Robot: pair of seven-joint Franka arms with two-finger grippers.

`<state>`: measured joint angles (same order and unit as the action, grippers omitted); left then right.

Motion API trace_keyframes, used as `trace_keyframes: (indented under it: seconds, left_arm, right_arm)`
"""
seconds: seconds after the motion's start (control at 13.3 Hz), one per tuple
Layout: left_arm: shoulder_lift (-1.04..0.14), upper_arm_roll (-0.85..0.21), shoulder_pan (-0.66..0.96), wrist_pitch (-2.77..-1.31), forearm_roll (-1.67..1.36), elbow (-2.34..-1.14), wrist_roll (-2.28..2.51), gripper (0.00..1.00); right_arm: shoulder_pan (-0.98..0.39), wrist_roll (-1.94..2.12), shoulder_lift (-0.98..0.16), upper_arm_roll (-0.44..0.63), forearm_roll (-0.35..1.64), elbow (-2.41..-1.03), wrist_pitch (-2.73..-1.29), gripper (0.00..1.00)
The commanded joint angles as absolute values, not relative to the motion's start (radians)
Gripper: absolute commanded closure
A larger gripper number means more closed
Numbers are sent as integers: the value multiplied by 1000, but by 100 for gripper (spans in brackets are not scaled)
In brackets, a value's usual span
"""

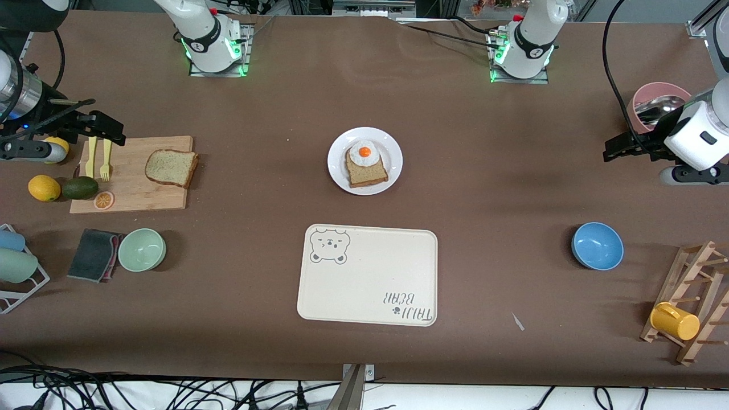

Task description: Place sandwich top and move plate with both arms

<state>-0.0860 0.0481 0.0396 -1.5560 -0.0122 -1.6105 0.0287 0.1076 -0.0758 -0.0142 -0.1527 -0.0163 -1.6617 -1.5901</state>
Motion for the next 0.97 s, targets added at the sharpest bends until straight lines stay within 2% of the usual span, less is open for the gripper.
trace_keyframes:
  seconds: [0.0, 0.9]
  left_arm:
    - [-92, 46, 43, -1536, 0, -1589, 32, 0]
    - [-94, 28, 41, -1537, -14, -1589, 41, 0]
  right_arm:
    - [94, -89, -25, -141, -20, -1635, -1586, 0]
    - [94, -115, -23, -147, -31, -1635, -1585, 0]
